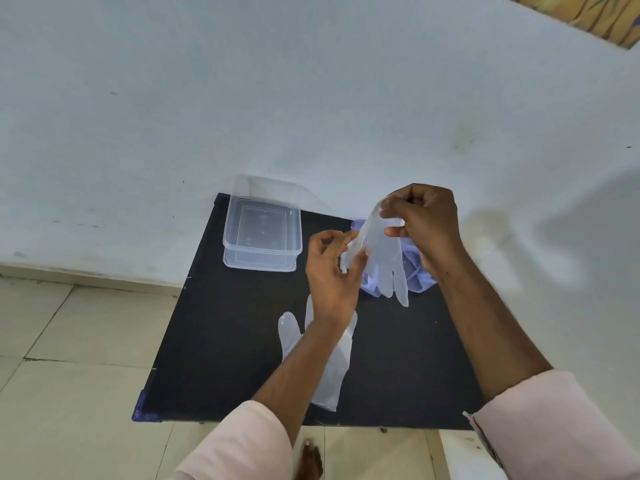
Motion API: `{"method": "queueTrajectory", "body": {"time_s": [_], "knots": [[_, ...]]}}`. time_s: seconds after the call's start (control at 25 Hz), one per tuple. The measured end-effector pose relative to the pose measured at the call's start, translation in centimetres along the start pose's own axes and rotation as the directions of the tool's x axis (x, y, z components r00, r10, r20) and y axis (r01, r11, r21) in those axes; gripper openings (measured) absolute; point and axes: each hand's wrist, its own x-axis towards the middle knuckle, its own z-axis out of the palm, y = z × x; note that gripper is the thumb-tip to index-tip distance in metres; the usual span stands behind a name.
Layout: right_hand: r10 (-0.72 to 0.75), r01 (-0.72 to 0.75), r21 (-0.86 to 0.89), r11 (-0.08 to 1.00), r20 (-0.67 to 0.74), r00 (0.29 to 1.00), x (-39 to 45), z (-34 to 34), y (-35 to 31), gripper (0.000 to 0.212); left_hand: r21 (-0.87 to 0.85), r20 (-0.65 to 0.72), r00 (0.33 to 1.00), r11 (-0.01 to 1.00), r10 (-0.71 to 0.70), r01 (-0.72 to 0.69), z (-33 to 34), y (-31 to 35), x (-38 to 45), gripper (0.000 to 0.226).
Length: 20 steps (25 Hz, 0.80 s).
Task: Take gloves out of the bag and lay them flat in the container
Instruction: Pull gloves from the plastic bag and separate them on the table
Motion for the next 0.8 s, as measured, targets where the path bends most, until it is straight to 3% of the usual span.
{"method": "queueTrajectory", "body": {"time_s": [0.12, 0.36, 0.6, 0.8], "knots": [[0.004, -0.004, 0.003, 1.000, -0.005, 1.000, 0.0, -0.4, 0.4, 0.005, -0.063, 0.062, 0.997, 0.997, -0.043, 0.047, -1.3, 0.4, 1.4, 0.011], [0.058, -0.059, 0.056, 0.997, 0.012, 0.998, -0.5, -0.5, 1.9, 0.007, -0.197, 0.269, 0.957, 0.966, -0.110, 0.166, -3.9, 2.3, 3.6, 0.019], [0.091, -0.096, 0.128, 0.987, 0.048, 0.995, -1.1, -0.1, 2.7, 0.004, -0.100, 0.416, 0.881, 0.951, -0.226, 0.291, -5.1, 3.2, 5.4, 0.021], [0.136, -0.165, 0.209, 0.964, 0.147, 0.980, -1.4, 0.4, 3.2, 0.004, -0.065, 0.409, 0.879, 0.953, -0.244, 0.295, -5.4, 2.9, 7.0, 0.018]]}}
